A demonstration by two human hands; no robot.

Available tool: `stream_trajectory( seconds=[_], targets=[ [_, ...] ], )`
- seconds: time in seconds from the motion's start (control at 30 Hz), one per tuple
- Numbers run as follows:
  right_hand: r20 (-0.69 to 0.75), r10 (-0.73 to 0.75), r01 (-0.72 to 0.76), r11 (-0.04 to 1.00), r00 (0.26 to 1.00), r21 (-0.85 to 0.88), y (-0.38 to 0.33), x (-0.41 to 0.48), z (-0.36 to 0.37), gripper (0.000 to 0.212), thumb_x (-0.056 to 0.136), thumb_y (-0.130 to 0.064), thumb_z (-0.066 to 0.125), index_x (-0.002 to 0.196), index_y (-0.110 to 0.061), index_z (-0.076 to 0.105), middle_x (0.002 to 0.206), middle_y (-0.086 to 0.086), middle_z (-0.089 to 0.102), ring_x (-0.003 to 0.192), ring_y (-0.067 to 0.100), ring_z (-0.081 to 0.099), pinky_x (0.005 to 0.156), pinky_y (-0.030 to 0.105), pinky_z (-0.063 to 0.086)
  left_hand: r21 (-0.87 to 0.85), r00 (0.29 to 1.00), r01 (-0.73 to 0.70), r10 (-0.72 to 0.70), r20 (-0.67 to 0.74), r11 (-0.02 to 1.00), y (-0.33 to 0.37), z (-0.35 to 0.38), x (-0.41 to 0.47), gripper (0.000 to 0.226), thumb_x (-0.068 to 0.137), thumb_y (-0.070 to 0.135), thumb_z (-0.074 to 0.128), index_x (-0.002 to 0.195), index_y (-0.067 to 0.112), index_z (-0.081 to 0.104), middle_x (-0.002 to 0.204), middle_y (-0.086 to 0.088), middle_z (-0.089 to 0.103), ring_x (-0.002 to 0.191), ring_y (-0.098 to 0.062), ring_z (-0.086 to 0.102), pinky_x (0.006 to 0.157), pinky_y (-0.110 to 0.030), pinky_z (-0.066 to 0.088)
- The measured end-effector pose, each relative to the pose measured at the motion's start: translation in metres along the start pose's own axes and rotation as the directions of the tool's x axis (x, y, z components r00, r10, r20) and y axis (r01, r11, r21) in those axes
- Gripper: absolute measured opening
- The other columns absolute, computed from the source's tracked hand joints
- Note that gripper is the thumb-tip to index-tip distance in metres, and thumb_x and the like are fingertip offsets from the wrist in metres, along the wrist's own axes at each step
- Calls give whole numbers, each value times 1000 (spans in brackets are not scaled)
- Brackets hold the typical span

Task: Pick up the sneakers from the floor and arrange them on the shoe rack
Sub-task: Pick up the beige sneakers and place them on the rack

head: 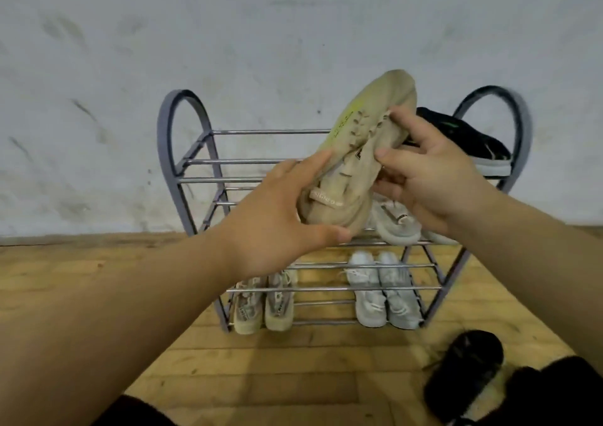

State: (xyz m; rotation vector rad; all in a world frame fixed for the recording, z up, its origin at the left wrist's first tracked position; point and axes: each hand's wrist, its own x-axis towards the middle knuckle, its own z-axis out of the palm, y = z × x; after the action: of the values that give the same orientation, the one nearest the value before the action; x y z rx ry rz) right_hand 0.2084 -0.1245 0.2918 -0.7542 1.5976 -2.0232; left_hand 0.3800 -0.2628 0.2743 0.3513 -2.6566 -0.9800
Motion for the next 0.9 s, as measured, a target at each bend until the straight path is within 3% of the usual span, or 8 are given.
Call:
stream_trajectory(
  seconds=[0.07, 0.13, 0.2, 0.27, 0.43, 0.6, 0.77, 0.9],
  targets=[
    [-29, 29, -31, 998, 999, -49, 1, -3, -24, 66, 98, 3, 60, 153, -28, 42, 123, 13, 71, 96, 23, 76, 74, 36, 61, -174, 998, 25, -14, 63, 984, -7, 20, 4, 103, 74, 53, 85, 153, 62, 20, 147, 32, 48, 116, 2, 64, 106, -31, 50],
    [11, 41, -40, 994, 999, -105, 2, -8, -41, 66, 98, 3, 61, 153, -27, 41, 122, 15, 72, 101, 28, 75, 79, 40, 61, -265, 995, 31, -3, 104, 964, -10, 37, 8, 103, 68, 57, 85, 150, 66, 24, 138, 35, 55, 110, -3, 69, 101, -37, 54],
    [57, 44, -35, 989, 997, -146, 1, -15, -51, 64, 98, 4, 59, 152, -25, 41, 120, 16, 72, 104, 29, 74, 81, 40, 61, -334, 996, 37, -6, 93, 942, -2, 48, 14, 101, 67, 56, 88, 149, 64, 30, 127, 37, 60, 111, 3, 67, 100, -31, 54],
    [62, 24, -14, 986, 998, -167, -6, -18, -62, 61, 98, 4, 59, 148, -27, 43, 119, 14, 73, 104, 28, 74, 80, 38, 61, -356, 998, 14, 7, 59, 934, 11, 57, 22, 95, 74, 41, 87, 150, 58, 32, 120, 40, 60, 107, 7, 67, 97, -23, 54],
    [-26, -69, 52, 915, 997, -401, -26, -21, -112, 69, 92, -11, 71, 149, -37, 43, 127, 1, 66, 111, 20, 70, 96, 49, 58, -378, 995, -66, 91, 49, 923, 35, 86, 46, 101, 75, 26, 89, 150, 58, 30, 120, 43, 61, 107, 2, 70, 95, -27, 55],
    [-81, -93, 32, 828, 992, -560, -40, -29, -174, 68, 88, -9, 77, 146, -33, 49, 140, -4, 53, 126, 16, 59, 91, 40, 60, -337, 976, -71, 135, 171, 939, 45, 112, 55, 105, 58, 56, 88, 143, 72, 29, 143, 19, 56, 118, -9, 67, 103, -40, 53],
    [-137, 35, -95, 880, 990, -465, -65, -47, -242, 59, 88, 2, 73, 138, -26, 60, 135, 2, 63, 106, 20, 72, 85, 29, 57, -259, 960, -120, 179, 217, 958, 85, 139, 72, 102, 64, 56, 88, 143, 74, 26, 141, 21, 52, 120, -8, 63, 104, -39, 51],
    [-356, -3, -119, 940, 934, -319, -52, -97, -313, 56, 89, 5, 70, 134, -27, 62, 132, 5, 66, 97, 19, 71, 87, 34, 58, -178, 882, -212, 267, 388, 961, 147, 186, 98, 100, 71, 50, 88, 146, 71, 26, 135, 15, 53, 118, -6, 61, 108, -34, 48]
  ],
)
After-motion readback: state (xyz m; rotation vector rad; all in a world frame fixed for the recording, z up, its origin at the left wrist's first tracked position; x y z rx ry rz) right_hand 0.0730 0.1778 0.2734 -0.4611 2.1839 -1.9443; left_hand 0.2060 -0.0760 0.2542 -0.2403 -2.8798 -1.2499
